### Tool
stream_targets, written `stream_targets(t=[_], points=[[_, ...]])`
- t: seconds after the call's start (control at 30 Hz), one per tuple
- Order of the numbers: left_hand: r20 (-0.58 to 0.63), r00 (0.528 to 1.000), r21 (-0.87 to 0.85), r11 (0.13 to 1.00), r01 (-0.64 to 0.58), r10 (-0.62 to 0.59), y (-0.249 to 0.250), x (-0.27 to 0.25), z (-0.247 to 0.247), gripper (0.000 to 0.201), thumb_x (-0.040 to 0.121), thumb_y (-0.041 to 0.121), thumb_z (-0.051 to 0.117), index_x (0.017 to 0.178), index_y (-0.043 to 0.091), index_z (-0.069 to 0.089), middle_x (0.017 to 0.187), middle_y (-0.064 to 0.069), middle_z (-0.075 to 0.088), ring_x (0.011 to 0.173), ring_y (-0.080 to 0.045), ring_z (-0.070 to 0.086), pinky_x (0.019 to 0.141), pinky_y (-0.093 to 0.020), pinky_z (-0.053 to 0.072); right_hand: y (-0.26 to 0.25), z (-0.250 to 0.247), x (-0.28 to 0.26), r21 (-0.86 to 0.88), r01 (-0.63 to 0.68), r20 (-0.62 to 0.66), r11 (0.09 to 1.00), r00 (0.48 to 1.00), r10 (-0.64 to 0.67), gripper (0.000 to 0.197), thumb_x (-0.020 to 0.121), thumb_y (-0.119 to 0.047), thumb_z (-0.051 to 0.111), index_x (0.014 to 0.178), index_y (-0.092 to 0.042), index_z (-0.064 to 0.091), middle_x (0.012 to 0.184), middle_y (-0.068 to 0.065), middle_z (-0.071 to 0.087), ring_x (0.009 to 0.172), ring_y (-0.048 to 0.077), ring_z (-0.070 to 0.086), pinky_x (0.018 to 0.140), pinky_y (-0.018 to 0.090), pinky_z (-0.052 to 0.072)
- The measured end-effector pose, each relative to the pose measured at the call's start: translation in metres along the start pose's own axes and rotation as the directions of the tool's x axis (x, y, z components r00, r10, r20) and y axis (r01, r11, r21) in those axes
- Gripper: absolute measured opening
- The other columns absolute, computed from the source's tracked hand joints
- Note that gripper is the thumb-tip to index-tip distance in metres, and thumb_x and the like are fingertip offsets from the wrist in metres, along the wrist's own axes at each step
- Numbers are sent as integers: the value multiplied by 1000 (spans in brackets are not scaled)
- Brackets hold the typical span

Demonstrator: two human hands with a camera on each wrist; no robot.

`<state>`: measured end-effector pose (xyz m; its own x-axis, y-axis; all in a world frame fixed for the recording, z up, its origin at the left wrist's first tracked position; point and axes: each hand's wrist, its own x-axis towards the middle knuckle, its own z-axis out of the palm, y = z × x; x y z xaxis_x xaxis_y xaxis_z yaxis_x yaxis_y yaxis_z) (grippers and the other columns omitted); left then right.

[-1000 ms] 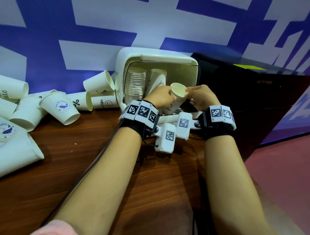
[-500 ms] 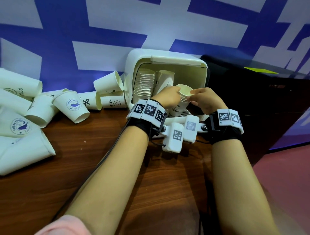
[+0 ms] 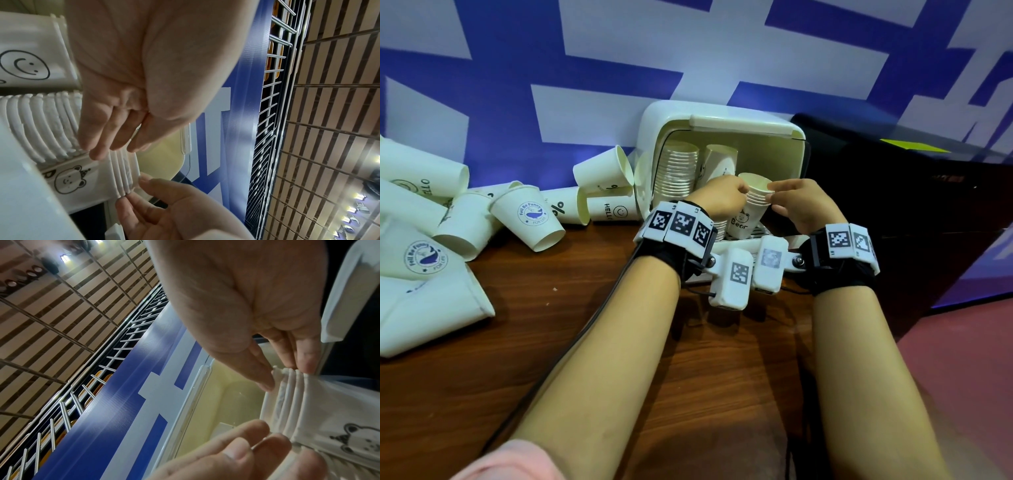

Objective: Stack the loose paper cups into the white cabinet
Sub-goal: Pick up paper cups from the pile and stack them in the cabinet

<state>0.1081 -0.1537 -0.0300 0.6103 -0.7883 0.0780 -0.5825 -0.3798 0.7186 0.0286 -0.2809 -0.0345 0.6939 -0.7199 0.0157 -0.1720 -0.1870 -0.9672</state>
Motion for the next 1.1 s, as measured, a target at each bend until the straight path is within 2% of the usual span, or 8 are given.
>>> stream_targets(t=[0.17, 0.3, 0.43, 0.53, 0.63, 0.8, 0.93, 1.1], points=[[4, 1000, -13, 1000, -26, 26, -2, -1, -1, 33, 99, 12, 43, 129, 5, 55, 129, -12, 57, 118, -26, 55, 103, -41, 45, 0, 1, 2, 5, 19, 2, 1000, 1000, -19, 40, 91, 3, 58, 131, 1, 52, 112, 19, 61, 91, 23, 63, 65, 23, 53], [14, 1000, -3, 1000, -23, 23, -2, -2, -1, 36, 100, 16, 44, 134, 9, 52, 136, -10, 53, 122, -24, 52, 106, -40, 42, 0, 1, 3, -13, 52, 11, 999, 999, -52, 42, 91, 5, 55, 133, -3, 52, 116, 16, 59, 99, 25, 61, 77, 29, 53], [28, 999, -16, 1000, -23, 23, 0, -4, -6, 36, 99, 16, 47, 133, 8, 53, 133, -9, 56, 120, -23, 55, 106, -40, 42, -1, 0, 5, -26, 97, -4, 995, 995, -97, 35, 89, 2, 58, 123, -6, 60, 122, 16, 61, 106, 25, 62, 87, 32, 53], [50, 998, -23, 999, -42, 43, 3, -12, -14, 34, 99, 18, 48, 131, 8, 54, 125, -8, 61, 111, -19, 61, 101, -37, 47, -4, -2, 5, -27, 123, -17, 992, 992, -123, 17, 90, 3, 56, 100, -9, 64, 100, 10, 64, 93, 19, 61, 76, 23, 49], [116, 992, -34, 999, -42, 46, 7, -22, -27, 33, 99, 21, 50, 128, 9, 56, 120, -6, 63, 106, -17, 64, 97, -36, 51, -12, -2, -1, -7, 172, -5, 985, 985, -172, 21, 92, 3, 53, 80, -13, 61, 76, 3, 57, 68, 11, 55, 59, 15, 48], [176, 984, -12, 1000, -9, 11, 9, -49, -55, 27, 99, 23, 50, 117, 5, 61, 113, -5, 66, 96, -16, 68, 90, -30, 54, -35, 12, -21, 28, 270, 104, 962, 957, -272, 20, 92, 3, 55, 80, -12, 59, 74, 2, 58, 65, 13, 56, 62, 20, 47], [168, 984, 56, 997, 48, -57, 6, -74, -77, 23, 99, 23, 51, 106, 5, 63, 104, -8, 70, 92, -19, 68, 87, -32, 55, -54, 32, -41, -13, 366, 210, 930, 911, -356, 13, 94, -4, 56, 86, -13, 61, 79, 1, 62, 68, 10, 59, 60, 16, 50], [21, 979, 107, 975, 197, -200, -18, -117, -115, 24, 97, 30, 54, 101, 8, 62, 100, -8, 68, 90, -18, 66, 79, -28, 54, -67, 68, -68, 7, 426, 360, 905, 843, -399, 8, 96, -8, 55, 92, -12, 60, 82, 1, 64, 71, 10, 61, 64, 19, 51]])
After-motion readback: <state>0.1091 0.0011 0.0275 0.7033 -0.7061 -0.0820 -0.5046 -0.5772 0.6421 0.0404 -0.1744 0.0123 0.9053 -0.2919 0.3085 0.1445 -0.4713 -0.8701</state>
